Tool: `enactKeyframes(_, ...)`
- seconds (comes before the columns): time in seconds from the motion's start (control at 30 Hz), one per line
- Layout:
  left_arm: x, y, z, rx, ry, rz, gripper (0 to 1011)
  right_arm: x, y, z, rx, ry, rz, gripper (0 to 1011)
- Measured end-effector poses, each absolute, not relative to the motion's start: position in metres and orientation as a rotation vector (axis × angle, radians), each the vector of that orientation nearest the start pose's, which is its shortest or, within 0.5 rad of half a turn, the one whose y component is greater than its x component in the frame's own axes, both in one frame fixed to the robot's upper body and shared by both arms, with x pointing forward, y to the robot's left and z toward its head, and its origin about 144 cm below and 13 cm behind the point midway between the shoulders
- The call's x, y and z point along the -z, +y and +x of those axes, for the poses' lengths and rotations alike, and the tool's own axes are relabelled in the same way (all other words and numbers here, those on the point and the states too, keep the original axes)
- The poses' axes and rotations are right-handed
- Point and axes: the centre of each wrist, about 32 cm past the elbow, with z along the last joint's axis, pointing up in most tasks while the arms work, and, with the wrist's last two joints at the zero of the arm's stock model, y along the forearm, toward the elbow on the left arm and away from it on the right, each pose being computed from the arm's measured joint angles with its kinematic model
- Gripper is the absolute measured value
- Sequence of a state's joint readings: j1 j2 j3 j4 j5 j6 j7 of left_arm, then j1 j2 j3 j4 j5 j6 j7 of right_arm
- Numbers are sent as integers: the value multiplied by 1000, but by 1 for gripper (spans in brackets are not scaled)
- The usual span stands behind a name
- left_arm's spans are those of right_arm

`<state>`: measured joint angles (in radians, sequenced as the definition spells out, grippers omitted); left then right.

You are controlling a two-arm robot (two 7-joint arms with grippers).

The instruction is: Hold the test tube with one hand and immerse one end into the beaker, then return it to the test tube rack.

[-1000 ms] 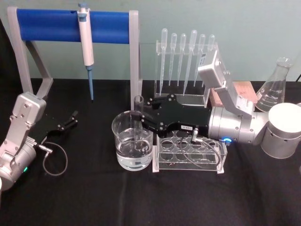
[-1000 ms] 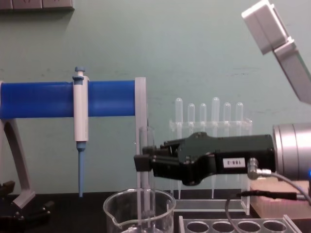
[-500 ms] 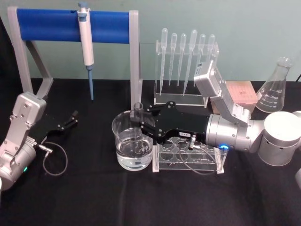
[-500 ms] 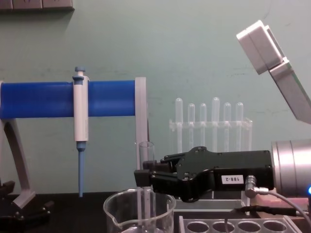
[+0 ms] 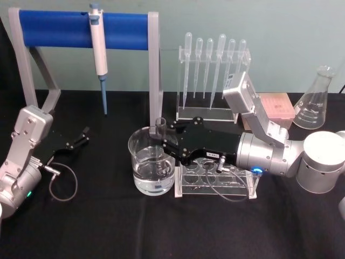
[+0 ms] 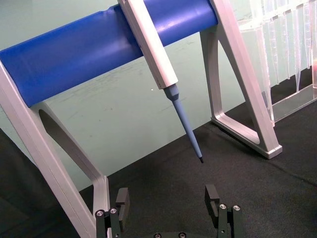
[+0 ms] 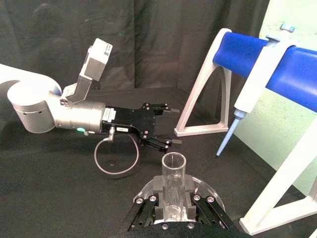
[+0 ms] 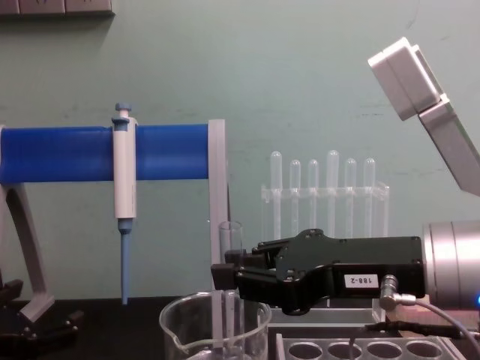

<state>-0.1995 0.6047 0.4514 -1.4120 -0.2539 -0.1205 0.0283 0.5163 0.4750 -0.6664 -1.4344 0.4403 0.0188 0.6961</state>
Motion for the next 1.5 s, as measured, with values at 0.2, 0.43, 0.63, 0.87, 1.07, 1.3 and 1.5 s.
enactKeyframes(0.2, -1140, 310, 489, -1248, -285, 305, 1000, -1221, -206, 548, 377, -143, -155, 242)
enactKeyframes(0.43, -1140, 310, 489, -1248, -285, 304, 1000, -1220, -206, 549, 376, -133, -151, 241)
enactKeyframes(0.63, -1140, 310, 489, -1248, -285, 304, 1000, -1220, -206, 550, 374, -131, -150, 242)
enactKeyframes(0.87, -1140, 310, 489, -1248, -285, 304, 1000, -1221, -206, 550, 374, -132, -151, 241)
enactKeyframes(1.07, -1140, 310, 489, -1248, -285, 304, 1000, -1221, -206, 550, 374, -132, -151, 241)
enactKeyframes(1.3, -1140, 310, 489, -1248, -285, 304, 1000, -1221, -206, 550, 374, -132, -151, 242)
enactKeyframes(1.5, -1140, 310, 489, -1248, -285, 304, 1000, -1221, -206, 550, 373, -133, -151, 242)
